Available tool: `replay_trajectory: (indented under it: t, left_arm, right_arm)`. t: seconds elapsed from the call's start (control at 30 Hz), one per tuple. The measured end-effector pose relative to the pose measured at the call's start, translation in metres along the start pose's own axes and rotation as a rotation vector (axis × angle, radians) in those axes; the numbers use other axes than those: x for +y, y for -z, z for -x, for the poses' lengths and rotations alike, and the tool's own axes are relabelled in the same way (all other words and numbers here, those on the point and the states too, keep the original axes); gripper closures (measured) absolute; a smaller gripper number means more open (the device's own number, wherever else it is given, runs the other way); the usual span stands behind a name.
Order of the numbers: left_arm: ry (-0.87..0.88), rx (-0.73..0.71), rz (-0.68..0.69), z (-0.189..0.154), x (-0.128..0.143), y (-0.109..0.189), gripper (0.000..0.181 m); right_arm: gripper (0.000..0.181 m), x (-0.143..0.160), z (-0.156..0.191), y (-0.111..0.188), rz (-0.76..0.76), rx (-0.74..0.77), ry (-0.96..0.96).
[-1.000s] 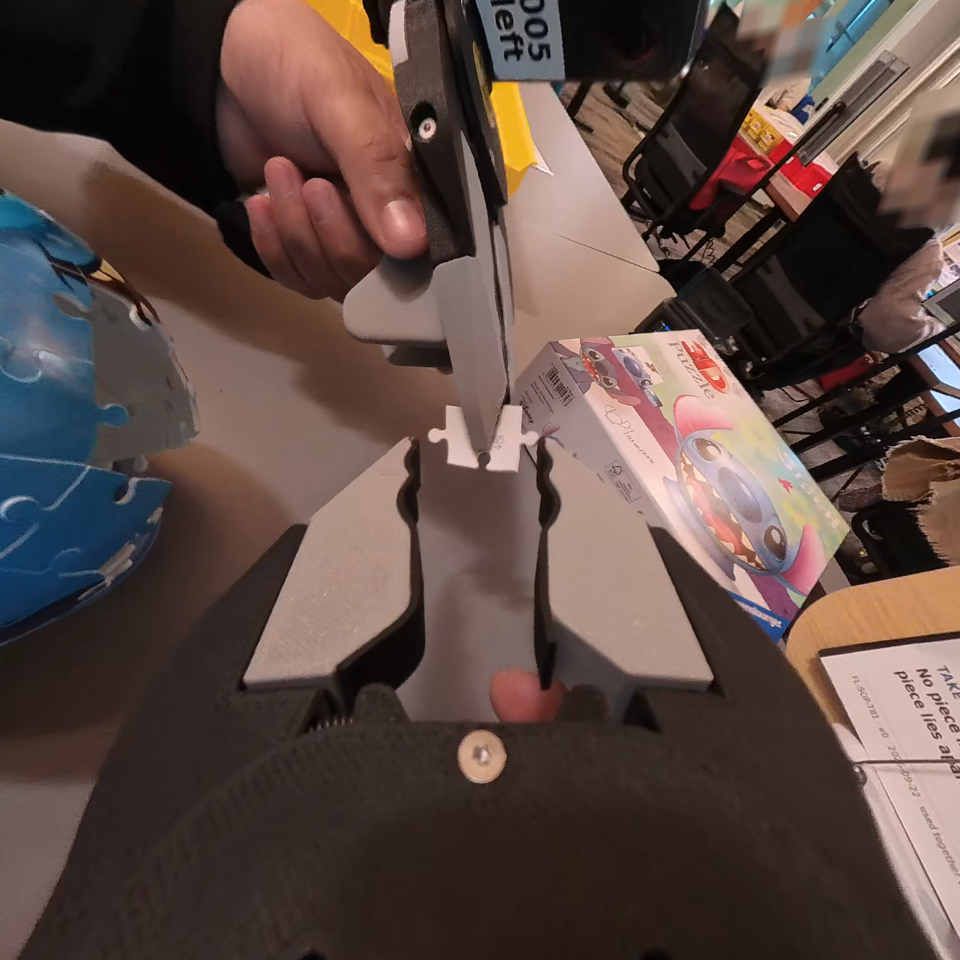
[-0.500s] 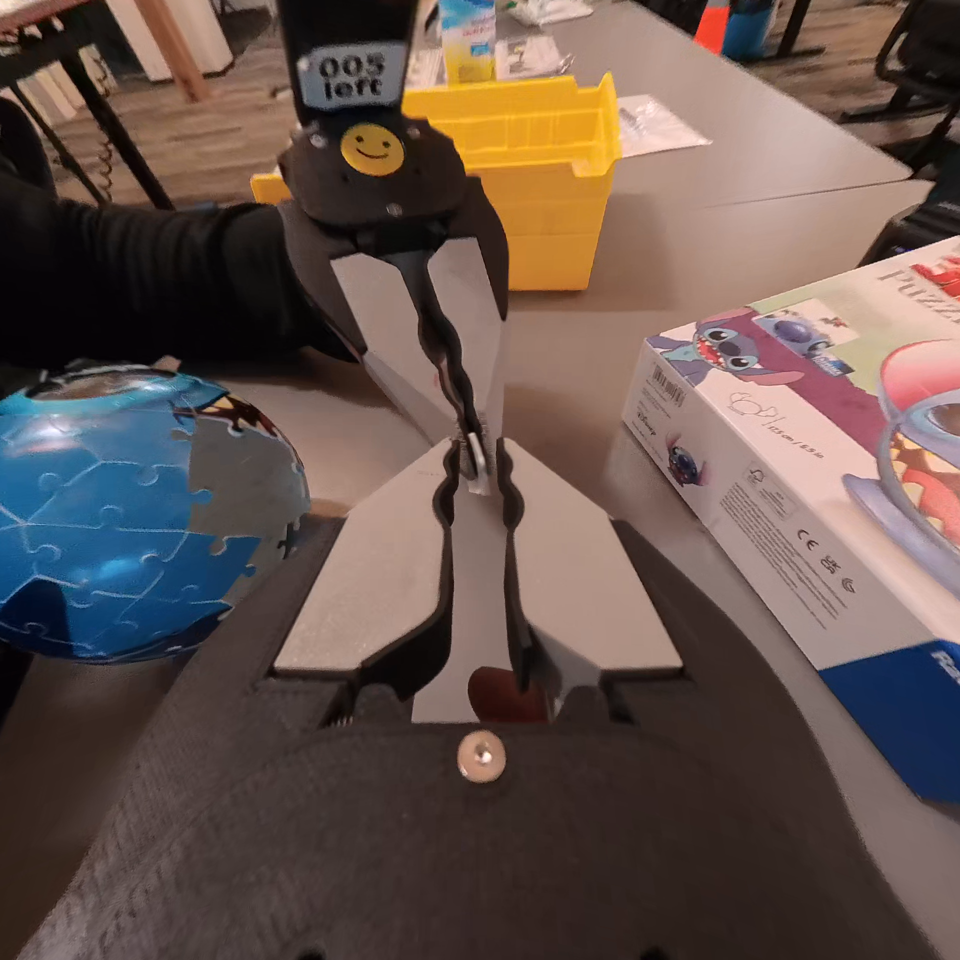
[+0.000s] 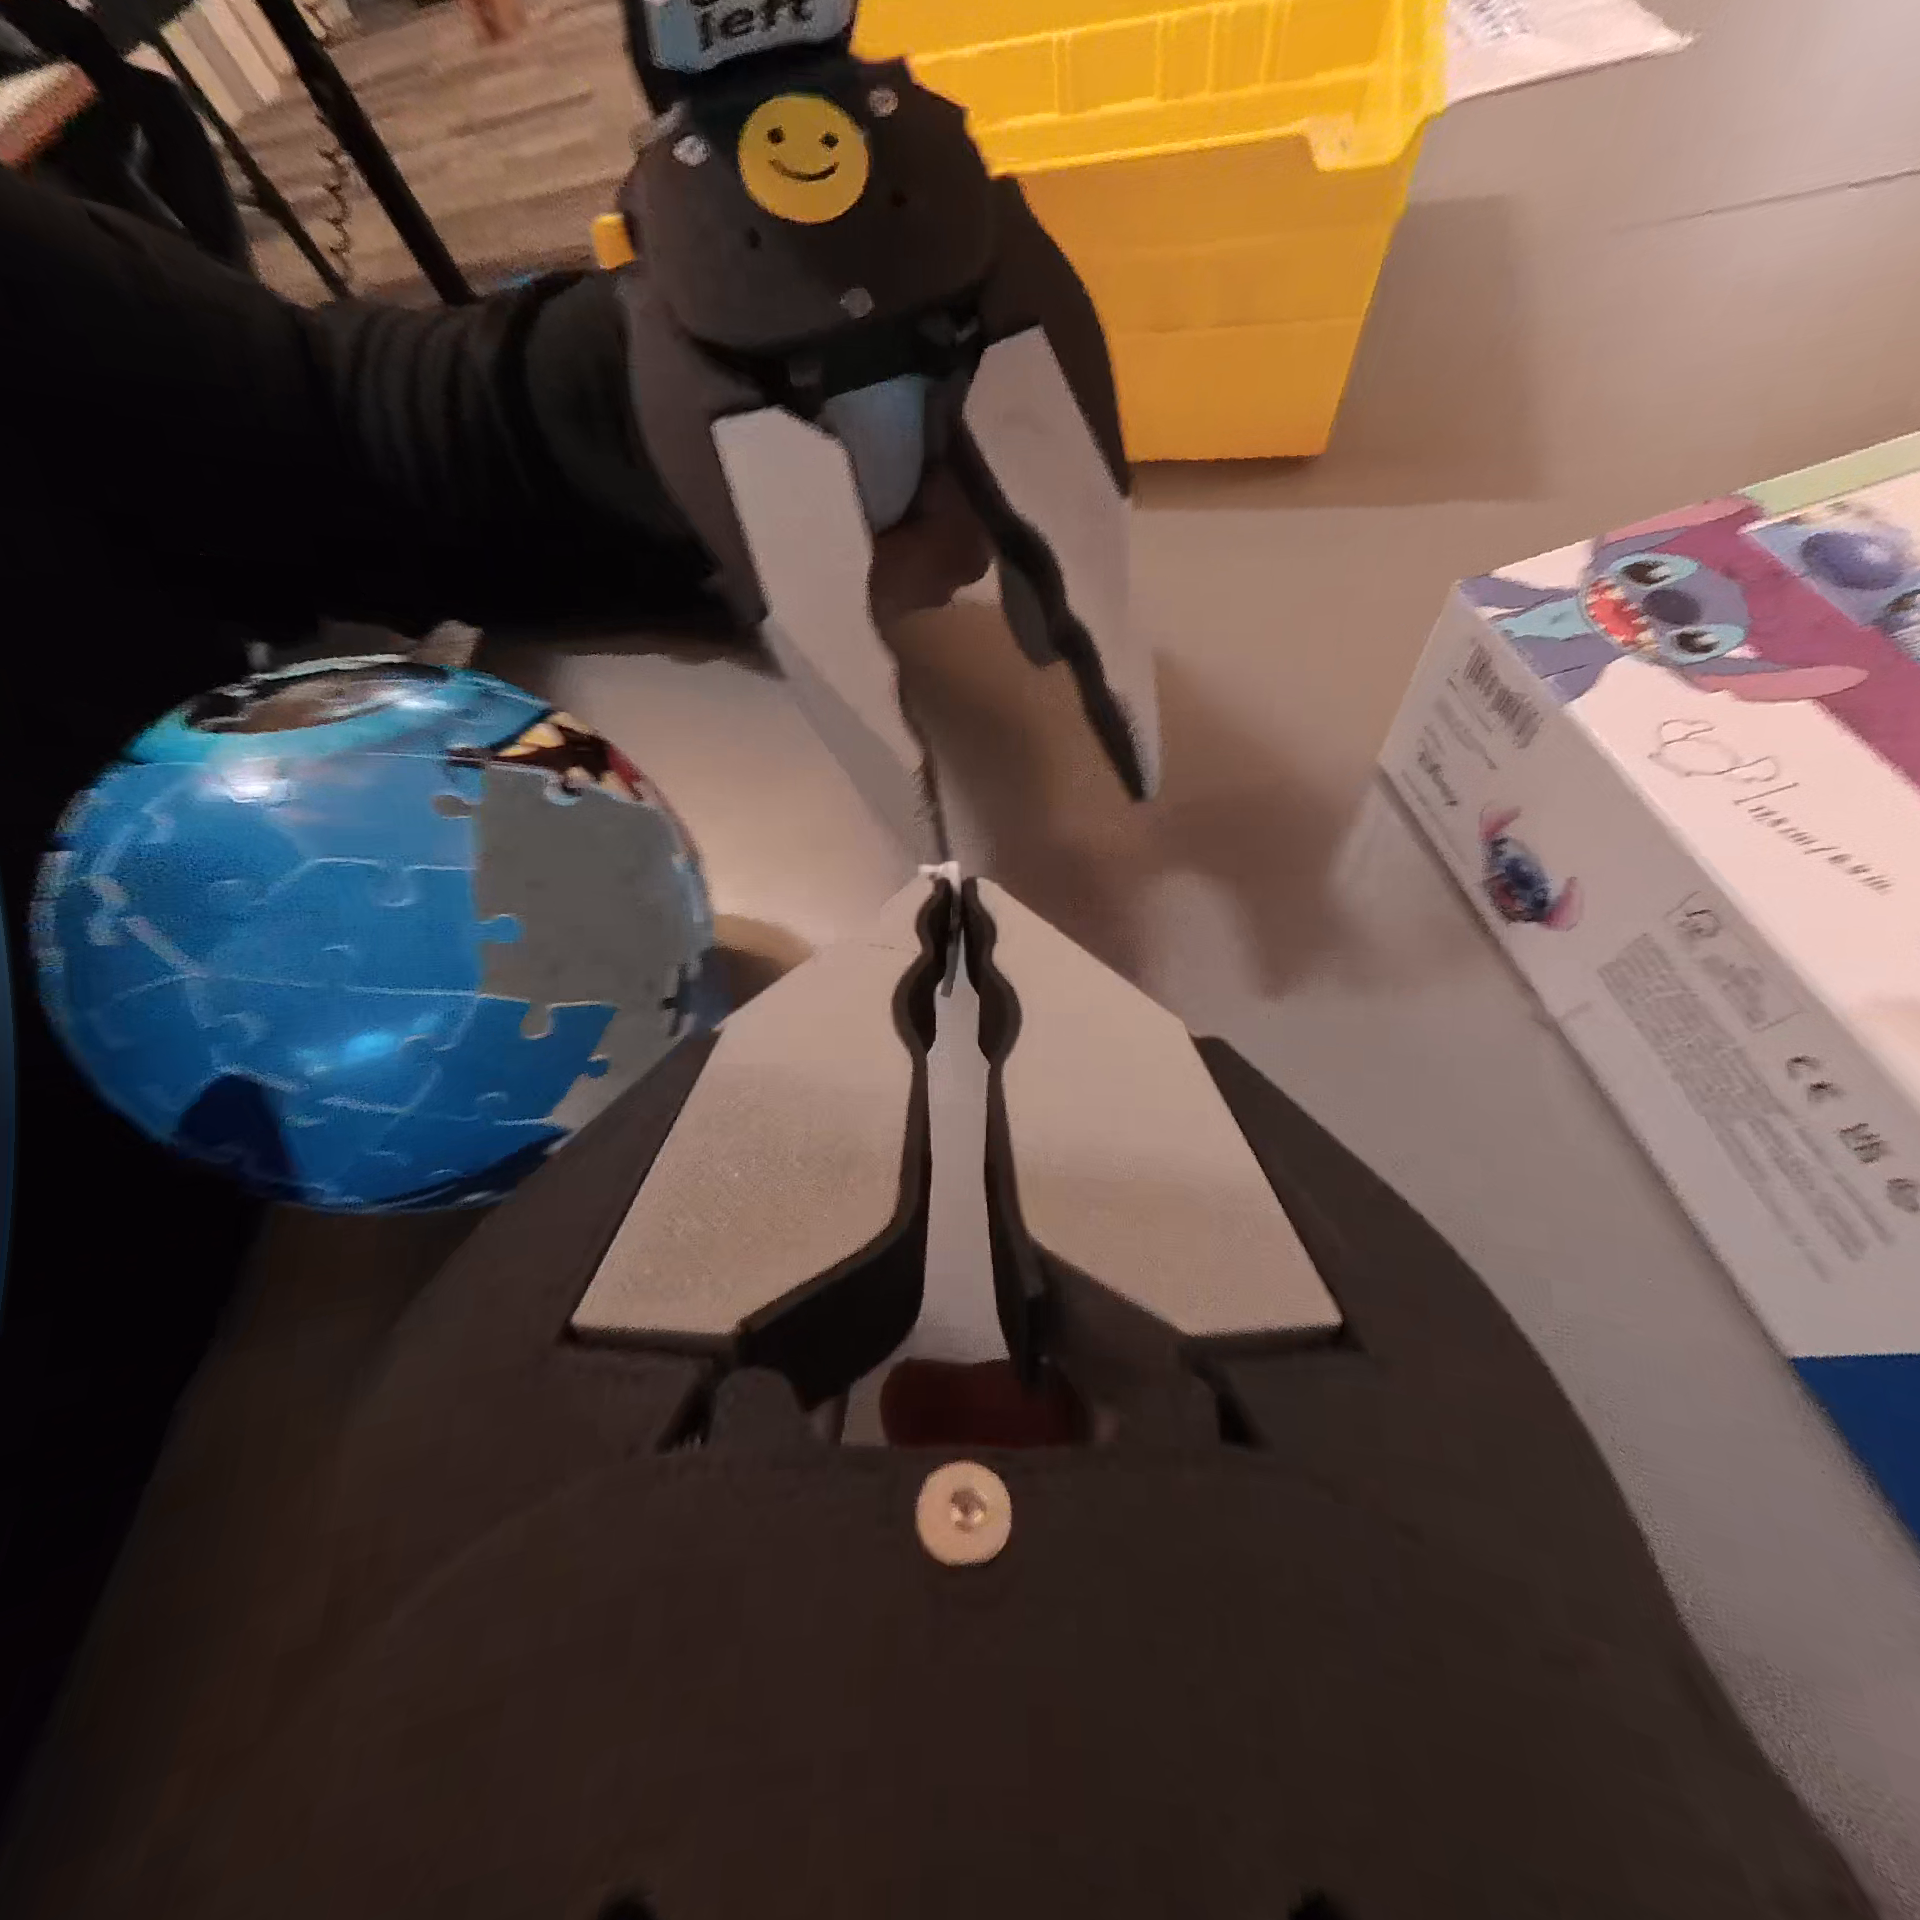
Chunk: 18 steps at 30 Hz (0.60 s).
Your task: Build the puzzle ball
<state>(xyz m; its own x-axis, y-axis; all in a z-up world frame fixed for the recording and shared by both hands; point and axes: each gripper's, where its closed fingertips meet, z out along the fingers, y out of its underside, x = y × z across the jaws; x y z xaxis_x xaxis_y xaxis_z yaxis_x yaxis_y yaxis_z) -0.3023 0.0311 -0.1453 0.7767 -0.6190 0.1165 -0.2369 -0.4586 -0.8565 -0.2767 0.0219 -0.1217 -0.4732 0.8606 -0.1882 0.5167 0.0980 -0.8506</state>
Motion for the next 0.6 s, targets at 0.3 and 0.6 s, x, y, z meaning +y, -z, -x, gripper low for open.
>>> replay_trajectory:
  t: [0.3,0.6]
  left_arm:
    - [0.097,0.17,-0.037,-0.03,0.013,0.034,0.135]
    - [0.112,0.367,-0.006,-0.057,0.036,0.048,0.126]
  right_arm:
    - [0.181,0.01,0.044,-0.013,0.102,-0.156,-0.071]
    - [0.181,0.03,0.05,-0.029,0.159,-0.217,-0.142]
